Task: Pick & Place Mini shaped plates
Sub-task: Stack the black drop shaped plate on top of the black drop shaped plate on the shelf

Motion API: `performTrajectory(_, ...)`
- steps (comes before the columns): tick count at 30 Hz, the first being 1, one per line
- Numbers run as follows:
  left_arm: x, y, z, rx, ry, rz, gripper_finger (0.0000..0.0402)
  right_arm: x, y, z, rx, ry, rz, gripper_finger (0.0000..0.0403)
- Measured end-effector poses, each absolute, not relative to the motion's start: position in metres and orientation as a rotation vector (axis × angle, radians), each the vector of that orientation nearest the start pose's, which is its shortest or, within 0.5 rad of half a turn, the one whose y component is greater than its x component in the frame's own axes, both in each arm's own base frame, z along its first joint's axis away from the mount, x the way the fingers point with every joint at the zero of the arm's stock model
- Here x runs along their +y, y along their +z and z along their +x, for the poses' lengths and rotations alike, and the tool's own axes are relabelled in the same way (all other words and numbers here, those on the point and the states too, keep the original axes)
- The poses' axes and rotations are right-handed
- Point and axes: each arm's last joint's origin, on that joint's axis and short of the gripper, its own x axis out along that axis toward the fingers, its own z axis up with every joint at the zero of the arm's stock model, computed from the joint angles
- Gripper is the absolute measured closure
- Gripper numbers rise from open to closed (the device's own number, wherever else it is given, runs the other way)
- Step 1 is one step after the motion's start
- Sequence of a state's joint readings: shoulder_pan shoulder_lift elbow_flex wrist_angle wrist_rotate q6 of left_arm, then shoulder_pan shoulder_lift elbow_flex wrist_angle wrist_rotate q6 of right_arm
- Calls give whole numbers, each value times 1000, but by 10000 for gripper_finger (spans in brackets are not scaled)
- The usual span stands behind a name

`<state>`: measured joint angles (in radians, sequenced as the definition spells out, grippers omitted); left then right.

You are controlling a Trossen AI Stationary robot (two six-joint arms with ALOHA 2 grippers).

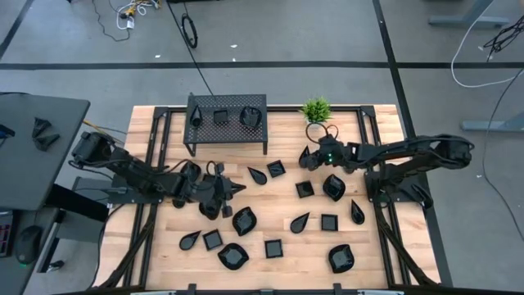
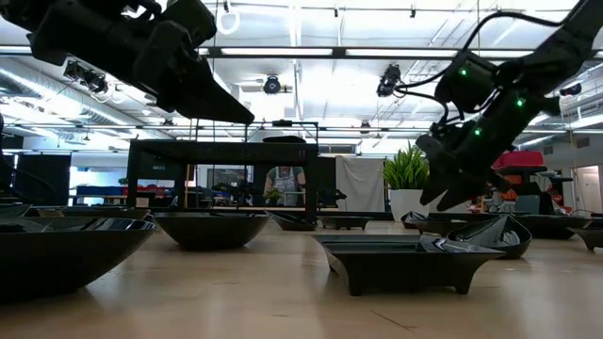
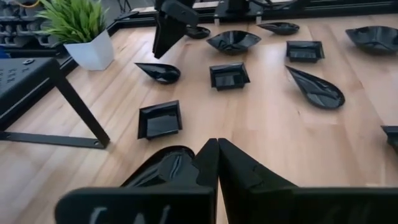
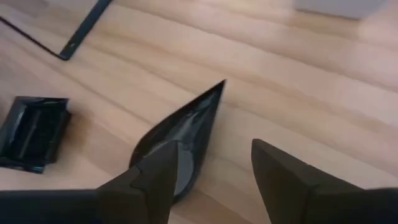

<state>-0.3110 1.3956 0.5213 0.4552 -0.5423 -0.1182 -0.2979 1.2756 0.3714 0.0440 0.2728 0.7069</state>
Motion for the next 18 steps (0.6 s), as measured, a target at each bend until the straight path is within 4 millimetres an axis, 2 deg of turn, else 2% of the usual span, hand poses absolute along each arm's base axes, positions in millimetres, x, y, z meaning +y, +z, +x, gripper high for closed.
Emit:
performTrajectory(11, -66, 177, 254, 362, 247, 52, 388, -70, 108, 200, 702, -818, 620, 240)
performTrajectory(14, -66, 177, 254, 363, 246, 52, 388, -70, 107, 202, 693, -812, 615, 266)
performTrajectory(18, -66, 177, 254, 362, 246, 52, 388, -70, 107, 202, 702, -802, 593, 322)
